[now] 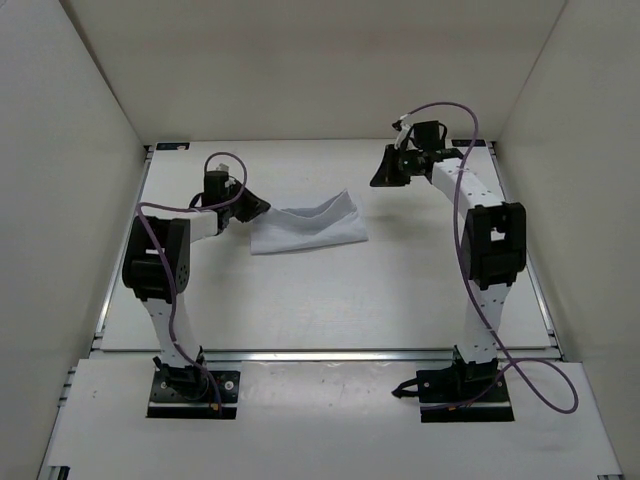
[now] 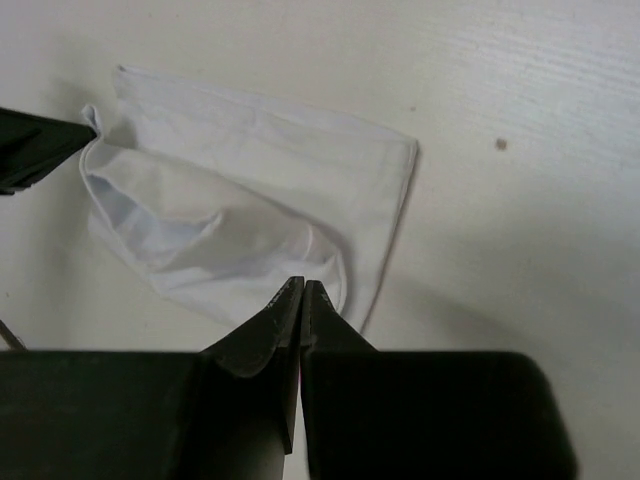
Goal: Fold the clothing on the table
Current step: Fold the skirt
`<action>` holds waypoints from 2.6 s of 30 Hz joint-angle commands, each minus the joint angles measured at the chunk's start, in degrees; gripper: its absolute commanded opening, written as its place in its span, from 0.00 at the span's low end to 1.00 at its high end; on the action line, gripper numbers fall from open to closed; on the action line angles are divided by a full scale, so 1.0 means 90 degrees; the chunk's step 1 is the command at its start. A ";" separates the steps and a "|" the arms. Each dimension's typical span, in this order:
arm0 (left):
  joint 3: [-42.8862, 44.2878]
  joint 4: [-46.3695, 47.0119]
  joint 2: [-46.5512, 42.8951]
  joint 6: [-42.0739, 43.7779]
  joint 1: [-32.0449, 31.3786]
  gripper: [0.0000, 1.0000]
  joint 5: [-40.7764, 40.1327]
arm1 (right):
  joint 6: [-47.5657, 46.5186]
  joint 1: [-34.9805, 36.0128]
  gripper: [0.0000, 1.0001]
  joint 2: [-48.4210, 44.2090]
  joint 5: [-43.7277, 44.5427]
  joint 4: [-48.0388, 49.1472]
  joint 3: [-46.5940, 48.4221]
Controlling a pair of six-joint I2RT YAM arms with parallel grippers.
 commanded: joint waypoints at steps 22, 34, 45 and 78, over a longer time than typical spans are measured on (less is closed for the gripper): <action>-0.1649 -0.0083 -0.1951 0.1311 -0.1094 0.00 -0.0488 | -0.0332 0.1847 0.00 -0.0564 0.0104 0.1270 -0.1816; -0.0761 0.0034 -0.0779 0.1321 -0.0752 0.00 -0.0196 | -0.0274 0.1224 0.00 0.1166 0.0007 0.0986 0.0342; 0.0314 -0.0443 0.0071 0.1311 -0.0626 0.01 -0.0498 | -0.0224 0.0852 0.00 0.1294 0.0084 0.1250 0.0197; 0.0844 -0.2057 -0.0992 0.2445 -0.1064 0.10 -0.1124 | -0.0235 -0.0301 0.52 -0.1236 0.0115 0.1064 -0.2215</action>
